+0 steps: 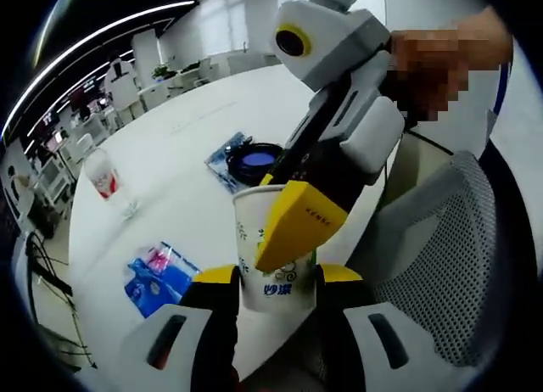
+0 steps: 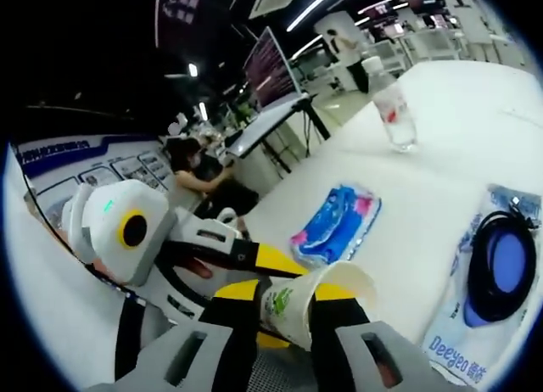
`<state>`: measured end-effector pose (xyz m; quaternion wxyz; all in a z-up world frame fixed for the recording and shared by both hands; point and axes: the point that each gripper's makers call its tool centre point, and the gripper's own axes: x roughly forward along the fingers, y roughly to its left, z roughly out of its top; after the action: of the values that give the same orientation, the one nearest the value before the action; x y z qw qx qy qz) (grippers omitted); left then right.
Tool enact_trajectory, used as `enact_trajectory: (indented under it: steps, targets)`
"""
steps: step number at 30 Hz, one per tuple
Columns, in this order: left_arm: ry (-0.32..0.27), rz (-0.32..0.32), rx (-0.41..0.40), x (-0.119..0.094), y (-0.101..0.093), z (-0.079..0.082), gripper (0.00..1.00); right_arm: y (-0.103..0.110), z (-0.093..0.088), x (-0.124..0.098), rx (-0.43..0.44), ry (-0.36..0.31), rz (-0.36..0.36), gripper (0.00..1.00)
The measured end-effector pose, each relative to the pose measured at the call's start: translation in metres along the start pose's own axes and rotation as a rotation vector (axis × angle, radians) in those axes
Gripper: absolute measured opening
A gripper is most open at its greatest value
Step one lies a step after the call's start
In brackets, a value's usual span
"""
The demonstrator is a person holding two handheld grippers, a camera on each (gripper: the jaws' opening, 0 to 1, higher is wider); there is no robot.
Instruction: Arrange the tabletop items into an orderly group along one side of the table until the central work area is clear of visible clutter.
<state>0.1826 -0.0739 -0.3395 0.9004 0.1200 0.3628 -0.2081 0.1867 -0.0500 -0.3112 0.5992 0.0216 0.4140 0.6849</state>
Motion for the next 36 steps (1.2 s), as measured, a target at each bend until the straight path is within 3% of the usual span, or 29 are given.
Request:
enact_trajectory:
  steps: [6, 26, 30, 36]
  targets:
    - [-0.002, 0.008, 0.001, 0.000, 0.008, 0.003, 0.34, 0.002, 0.001, 0.002, -0.012, 0.021, 0.005, 0.02]
    - [-0.001, 0.060, 0.004, 0.000, 0.020, 0.006, 0.37, -0.006, 0.010, 0.006, -0.029, -0.017, -0.058, 0.00]
    - [-0.009, 0.060, -0.070, 0.000, 0.024, 0.003, 0.35, -0.009, 0.009, 0.006, -0.027, -0.024, -0.075, 0.00]
    - [-0.008, 0.065, -0.091, -0.001, 0.025, -0.001, 0.31, -0.019, 0.011, 0.000, -0.003, -0.053, -0.113, 0.00]
